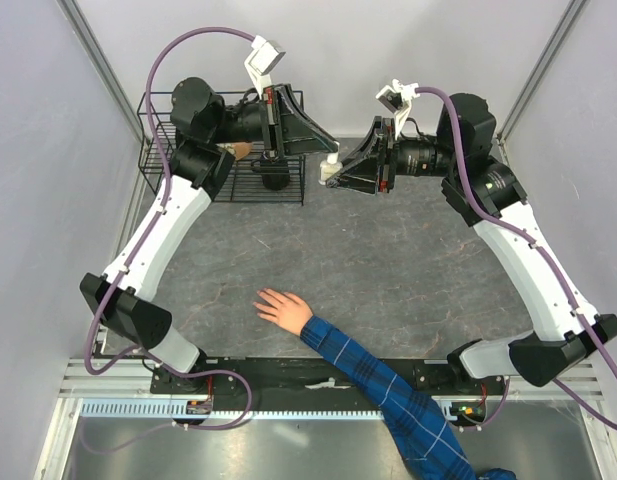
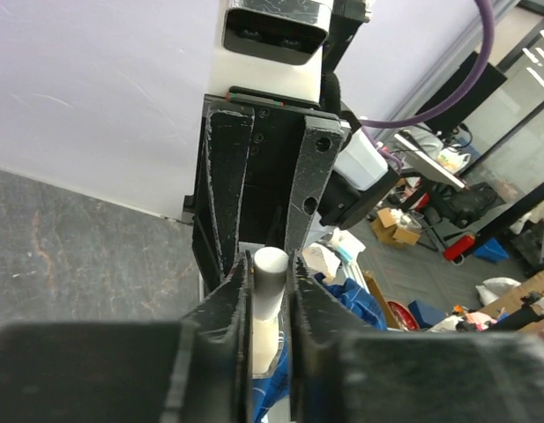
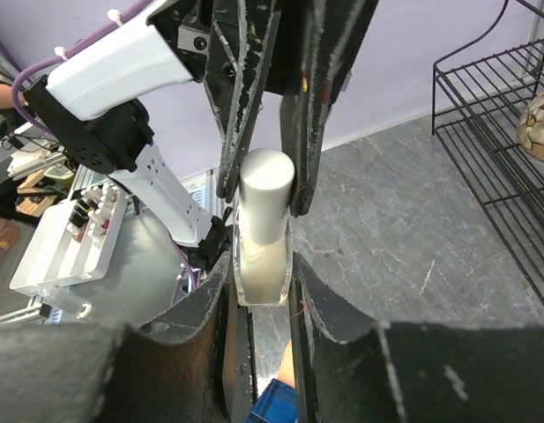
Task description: Paint the nails
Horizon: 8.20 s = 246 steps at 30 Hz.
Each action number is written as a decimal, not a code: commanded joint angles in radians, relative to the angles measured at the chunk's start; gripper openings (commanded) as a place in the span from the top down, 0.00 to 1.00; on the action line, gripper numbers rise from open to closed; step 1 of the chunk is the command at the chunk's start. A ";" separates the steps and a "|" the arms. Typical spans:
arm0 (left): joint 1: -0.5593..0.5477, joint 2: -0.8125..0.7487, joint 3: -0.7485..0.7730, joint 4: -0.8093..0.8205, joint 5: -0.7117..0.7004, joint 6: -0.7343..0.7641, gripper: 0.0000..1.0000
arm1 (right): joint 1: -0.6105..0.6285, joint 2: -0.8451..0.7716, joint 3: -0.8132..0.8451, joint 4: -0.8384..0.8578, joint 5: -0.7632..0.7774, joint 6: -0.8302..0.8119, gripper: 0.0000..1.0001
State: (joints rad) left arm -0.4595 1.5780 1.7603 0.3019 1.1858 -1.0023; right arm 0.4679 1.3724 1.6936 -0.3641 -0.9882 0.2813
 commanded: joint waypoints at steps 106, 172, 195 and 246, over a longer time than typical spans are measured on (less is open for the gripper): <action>-0.298 -0.122 0.226 -0.899 -0.942 0.835 0.79 | 0.489 0.148 0.387 -0.458 1.383 -0.435 1.00; -0.252 -0.138 0.277 -0.977 -0.929 0.817 0.98 | 0.276 0.201 0.470 -0.530 1.065 -0.258 1.00; -0.002 -0.176 0.263 -0.856 -0.364 0.586 0.12 | 0.133 0.057 0.219 -0.403 0.498 -0.352 1.00; -0.077 0.122 0.627 -1.517 -0.505 0.794 0.50 | 0.202 0.132 0.284 -0.559 0.450 -0.459 1.00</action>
State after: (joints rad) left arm -0.5346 1.6993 2.3451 -1.1843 0.6575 -0.2512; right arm 0.6552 1.5196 1.9476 -0.9234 -0.5446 -0.1417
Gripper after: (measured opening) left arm 0.496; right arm 0.316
